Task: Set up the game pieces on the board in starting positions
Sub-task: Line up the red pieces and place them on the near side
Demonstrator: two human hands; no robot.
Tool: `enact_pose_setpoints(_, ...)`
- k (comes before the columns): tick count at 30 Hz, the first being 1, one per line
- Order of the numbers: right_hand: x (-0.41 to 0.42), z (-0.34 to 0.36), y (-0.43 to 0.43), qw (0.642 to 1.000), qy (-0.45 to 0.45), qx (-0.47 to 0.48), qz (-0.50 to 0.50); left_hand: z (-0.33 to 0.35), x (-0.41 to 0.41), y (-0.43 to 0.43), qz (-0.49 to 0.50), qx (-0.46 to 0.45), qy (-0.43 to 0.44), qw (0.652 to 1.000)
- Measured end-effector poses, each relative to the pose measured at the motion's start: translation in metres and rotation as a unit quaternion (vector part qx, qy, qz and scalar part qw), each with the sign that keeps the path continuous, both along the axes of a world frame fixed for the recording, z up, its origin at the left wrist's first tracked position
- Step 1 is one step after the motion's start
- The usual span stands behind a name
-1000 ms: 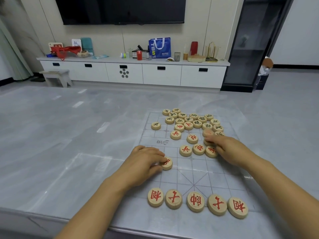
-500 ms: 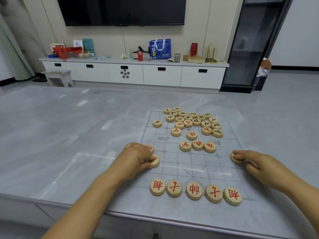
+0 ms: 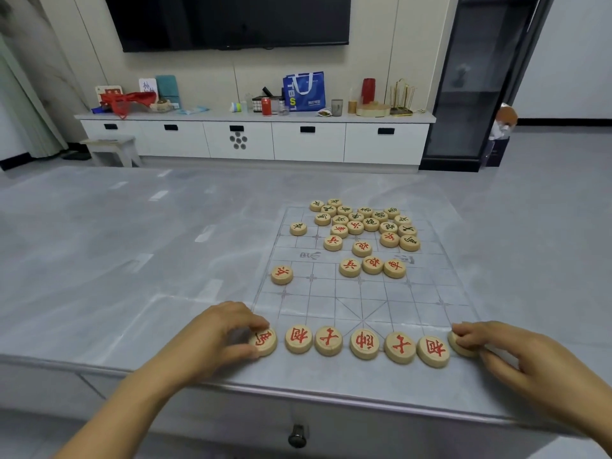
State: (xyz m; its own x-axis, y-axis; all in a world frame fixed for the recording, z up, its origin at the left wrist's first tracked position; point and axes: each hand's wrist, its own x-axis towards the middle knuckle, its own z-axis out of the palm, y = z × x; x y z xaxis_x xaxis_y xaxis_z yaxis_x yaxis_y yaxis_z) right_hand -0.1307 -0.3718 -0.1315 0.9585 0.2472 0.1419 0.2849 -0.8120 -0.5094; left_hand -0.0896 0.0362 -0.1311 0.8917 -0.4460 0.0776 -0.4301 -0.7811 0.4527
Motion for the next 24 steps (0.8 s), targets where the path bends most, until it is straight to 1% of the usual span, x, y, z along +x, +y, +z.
enact_pose_setpoints(3,-0.002,0.004,0.0,1.0,-0.011,0.007,-0.005,-0.001,-0.001,-0.001,0.008,0.001,0.005,1.0)
enact_pose_setpoints(7,0.001,0.005,-0.009,0.998,-0.019,0.044,-0.029,-0.001,0.0,-0.001,0.014,-0.011,0.02,1.0)
enact_pose_setpoints(12,0.004,-0.002,-0.008,0.999,0.038,0.0,-0.008,-0.003,0.004,-0.003,0.014,-0.007,0.029,0.999)
enact_pose_setpoints(15,0.005,-0.009,-0.006,0.999,0.027,-0.041,-0.002,-0.001,0.006,-0.001,0.005,-0.004,0.046,0.999)
enact_pose_setpoints(18,0.007,-0.012,-0.007,0.999,0.006,-0.031,0.002,0.0,0.007,0.001,-0.001,0.002,0.059,0.998)
enact_pose_setpoints(24,0.006,-0.008,-0.003,0.999,0.033,-0.024,0.021,0.004,0.004,-0.006,0.023,0.012,0.058,0.998)
